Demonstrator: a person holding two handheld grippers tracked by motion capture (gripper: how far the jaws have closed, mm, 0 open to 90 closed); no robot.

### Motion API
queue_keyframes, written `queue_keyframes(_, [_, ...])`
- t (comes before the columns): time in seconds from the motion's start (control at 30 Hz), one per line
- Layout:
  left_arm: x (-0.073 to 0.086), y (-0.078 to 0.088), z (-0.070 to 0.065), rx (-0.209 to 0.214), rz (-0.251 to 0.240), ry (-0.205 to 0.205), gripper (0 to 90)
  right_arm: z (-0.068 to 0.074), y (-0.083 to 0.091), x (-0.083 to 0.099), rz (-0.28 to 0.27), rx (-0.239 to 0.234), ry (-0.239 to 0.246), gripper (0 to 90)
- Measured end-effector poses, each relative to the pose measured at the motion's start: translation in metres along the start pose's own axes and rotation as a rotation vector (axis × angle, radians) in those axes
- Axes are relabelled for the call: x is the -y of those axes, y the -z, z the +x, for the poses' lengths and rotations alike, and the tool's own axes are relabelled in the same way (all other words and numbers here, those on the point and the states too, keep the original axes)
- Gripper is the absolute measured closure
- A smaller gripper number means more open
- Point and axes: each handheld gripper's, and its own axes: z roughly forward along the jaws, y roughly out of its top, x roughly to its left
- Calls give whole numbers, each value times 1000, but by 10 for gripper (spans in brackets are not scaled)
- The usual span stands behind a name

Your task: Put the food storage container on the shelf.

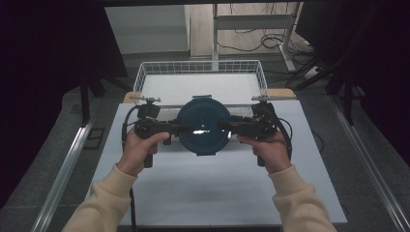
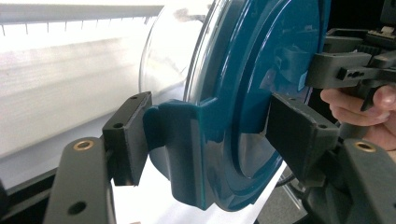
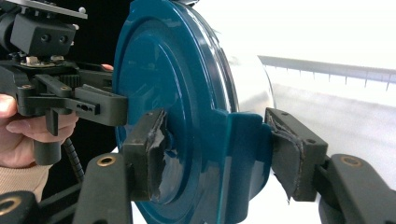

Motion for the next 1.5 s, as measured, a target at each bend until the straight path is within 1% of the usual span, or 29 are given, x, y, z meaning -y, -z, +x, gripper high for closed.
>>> queue_keyframes(0.07, [-7, 2, -2, -4, 2, -5, 330, 1, 1, -6, -7, 0, 6, 407])
queue_keyframes(0.2, [-21, 8, -8, -21, -6, -28, 330, 2, 3, -19, -24, -11, 1, 406])
queue_keyframes(0.33, [-34, 13, -11, -25, -16, -39, 333, 2, 5, -30, -35, -15, 6, 407])
queue_keyframes(0.37, [-36, 13, -12, -26, -16, -41, 333, 3, 6, -34, -37, -16, 6, 406])
queue_keyframes(0.57, [-50, 19, -14, -36, -18, -59, 334, 4, 6, -47, -45, -21, 11, 406])
queue_keyframes(0.77, [-62, 23, -13, -41, -10, -61, 334, 3, 4, -60, -44, -27, 2, 406])
queue_keyframes(0.8, [-65, 23, -13, -42, -12, -56, 334, 3, 4, -61, -43, -28, 1, 406])
queue_keyframes(0.9, [-74, 23, -9, -39, -6, -54, 334, 1, 1, -70, -43, -29, -6, 406])
queue_keyframes(1.07, [-89, 21, -4, -37, -13, -47, 334, -5, -4, -82, -36, -30, -9, 407])
queue_keyframes(1.17, [-97, 20, 1, -29, -15, -42, 335, -9, -7, -92, -35, -26, -8, 407])
queue_keyframes(1.27, [-109, 17, 9, -16, -14, -26, 337, -13, -11, -102, -29, -18, -8, 408])
queue_keyframes(1.33, [-118, 14, 15, -16, -15, -17, 338, -17, -14, -109, -24, -18, -21, 408])
queue_keyframes(1.37, [-120, 13, 17, -19, -10, -25, 339, -21, -17, -113, -23, -17, -33, 407])
queue_keyframes(1.4, [-124, 12, 20, -19, -6, -24, 338, -23, -19, -115, -24, -18, -37, 407])
queue_keyframes(1.5, [-129, 7, 29, -20, 13, -16, 339, -32, -27, -120, -14, -21, -57, 408])
